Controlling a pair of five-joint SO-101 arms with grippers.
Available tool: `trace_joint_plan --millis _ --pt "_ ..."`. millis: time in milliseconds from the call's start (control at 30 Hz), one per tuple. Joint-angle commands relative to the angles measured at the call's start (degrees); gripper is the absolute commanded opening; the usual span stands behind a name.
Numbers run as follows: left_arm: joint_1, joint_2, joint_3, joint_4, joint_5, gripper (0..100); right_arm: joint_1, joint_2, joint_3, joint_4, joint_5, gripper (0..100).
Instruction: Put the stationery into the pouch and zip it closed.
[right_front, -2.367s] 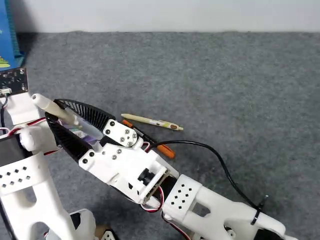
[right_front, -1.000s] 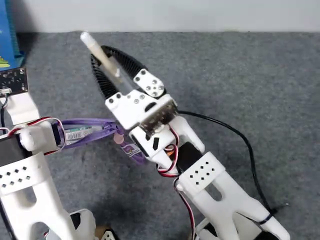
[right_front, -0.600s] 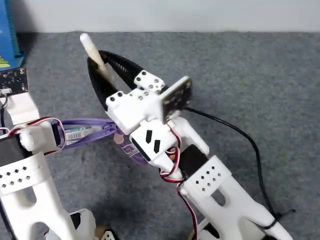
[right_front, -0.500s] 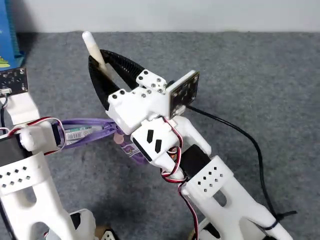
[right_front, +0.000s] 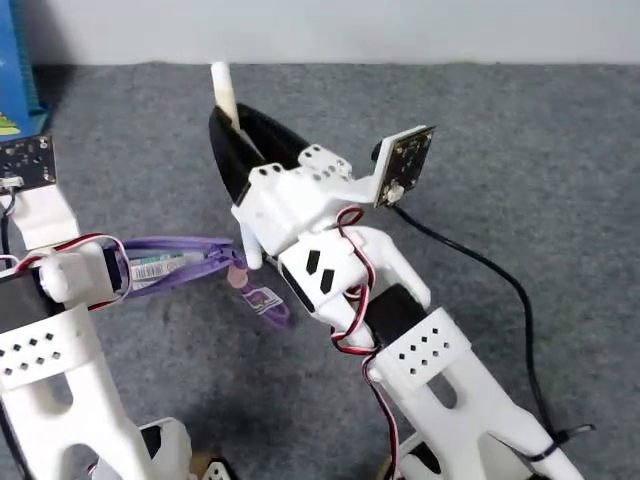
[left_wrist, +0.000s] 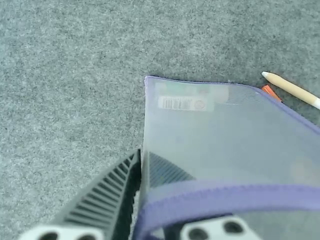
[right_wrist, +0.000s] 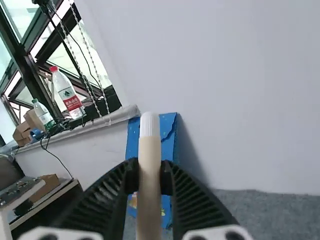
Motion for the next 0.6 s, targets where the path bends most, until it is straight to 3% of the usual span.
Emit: trace_joint_plan --millis 0,133,300,567 --pt "0.2 -0.3 -0.1 -1.2 0.0 1 0.6 -2.0 0.8 -0.5 -3.3 0.8" --pt "0.2 -0.3 -0.1 -1.2 0.0 1 0.5 -2.0 1.2 -1.5 -4.7 0.8" --pt "0.2 -0.3 -0.1 -1.2 0.0 1 0.7 -0.2 4.2 -15.3 -3.9 0.8" --pt "0.2 -0.3 0.0 -1.2 0.0 1 -1.9 3.6 15.0 -39.1 13.3 0.8"
